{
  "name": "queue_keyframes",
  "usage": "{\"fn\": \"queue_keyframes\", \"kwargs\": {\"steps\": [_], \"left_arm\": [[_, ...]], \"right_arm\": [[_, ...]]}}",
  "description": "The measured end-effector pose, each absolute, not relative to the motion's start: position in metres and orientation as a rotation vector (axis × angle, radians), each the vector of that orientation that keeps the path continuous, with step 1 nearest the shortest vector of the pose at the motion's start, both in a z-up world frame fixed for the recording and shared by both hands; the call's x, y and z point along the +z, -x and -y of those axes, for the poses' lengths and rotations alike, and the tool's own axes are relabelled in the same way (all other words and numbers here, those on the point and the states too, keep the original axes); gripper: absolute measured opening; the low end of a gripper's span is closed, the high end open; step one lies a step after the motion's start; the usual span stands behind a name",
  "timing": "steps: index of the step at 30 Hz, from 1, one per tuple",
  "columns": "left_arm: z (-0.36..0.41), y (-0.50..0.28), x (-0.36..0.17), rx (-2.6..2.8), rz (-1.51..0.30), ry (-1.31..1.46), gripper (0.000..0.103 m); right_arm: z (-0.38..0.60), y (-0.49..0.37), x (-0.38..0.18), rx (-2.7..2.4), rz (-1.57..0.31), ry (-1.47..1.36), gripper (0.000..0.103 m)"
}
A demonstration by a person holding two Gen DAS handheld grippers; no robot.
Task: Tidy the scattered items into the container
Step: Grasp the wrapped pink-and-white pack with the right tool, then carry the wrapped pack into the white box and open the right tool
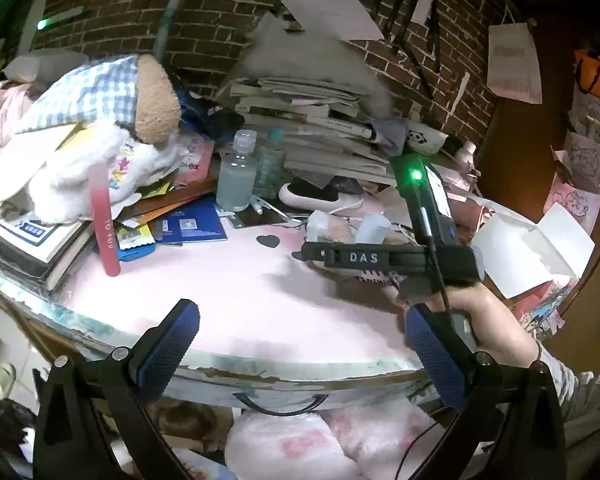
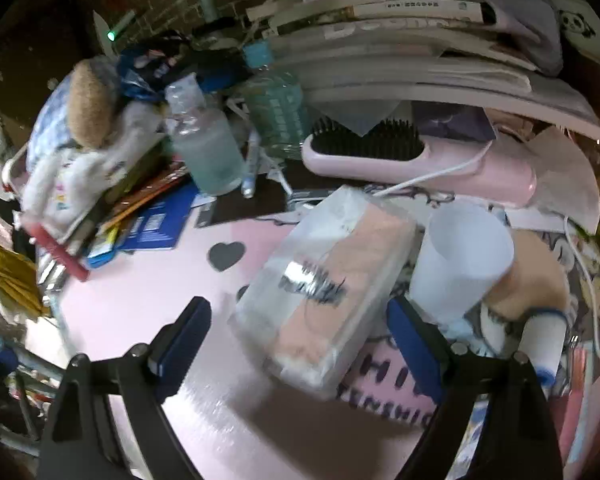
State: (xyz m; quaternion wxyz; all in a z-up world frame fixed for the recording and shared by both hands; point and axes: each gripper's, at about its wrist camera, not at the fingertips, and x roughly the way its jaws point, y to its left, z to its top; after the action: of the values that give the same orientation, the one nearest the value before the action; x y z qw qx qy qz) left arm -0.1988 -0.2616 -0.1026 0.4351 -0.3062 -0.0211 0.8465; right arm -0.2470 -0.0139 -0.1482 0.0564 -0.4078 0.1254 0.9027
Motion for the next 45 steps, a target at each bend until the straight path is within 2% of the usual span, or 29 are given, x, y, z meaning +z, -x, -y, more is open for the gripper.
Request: {"fn": "queue_keyframes", "kwargs": {"steps": [5, 15, 17, 25, 30, 33, 41, 43, 45], "left_arm": [[0.264, 0.208, -0.108, 2.107, 0.064, 0.769, 0.103], [0.260, 0.210, -0.113, 2.086, 0.058, 0.781, 0.103], [0.259, 0.208, -0.112, 2.083, 0.058, 0.780, 0.103], [0.253, 0.202, -0.111, 2.076, 0.040, 0.780, 0.103], [0.252, 0.201, -0.111, 2.075, 0.039, 0.779, 0.103], [0.252, 0.201, -0.111, 2.076, 0.036, 0.780, 0.103], [0.252, 0.202, -0.114, 2.083, 0.035, 0.791, 0.103], [0.252, 0.202, -0.115, 2.087, 0.026, 0.795, 0.103], [0.252, 0.202, -0.115, 2.090, 0.023, 0.796, 0.103]], "right_arm": [[0.022, 0.255, -0.153, 2.729, -0.256, 1.248, 0.088], [0.026, 0.240, -0.152, 2.764, -0.144, 1.245, 0.061], [0.028, 0.233, -0.150, 2.786, -0.145, 1.252, 0.060], [0.048, 0.198, -0.148, 2.837, -0.107, 1.320, 0.060], [0.046, 0.192, -0.151, 2.800, -0.107, 1.253, 0.083], [0.047, 0.197, -0.149, 2.787, -0.119, 1.238, 0.085], [0.054, 0.225, -0.154, 2.759, -0.041, 1.272, 0.084], [0.055, 0.228, -0.153, 2.775, -0.012, 1.285, 0.079], [0.056, 0.230, -0.152, 2.795, 0.003, 1.304, 0.068]]}}
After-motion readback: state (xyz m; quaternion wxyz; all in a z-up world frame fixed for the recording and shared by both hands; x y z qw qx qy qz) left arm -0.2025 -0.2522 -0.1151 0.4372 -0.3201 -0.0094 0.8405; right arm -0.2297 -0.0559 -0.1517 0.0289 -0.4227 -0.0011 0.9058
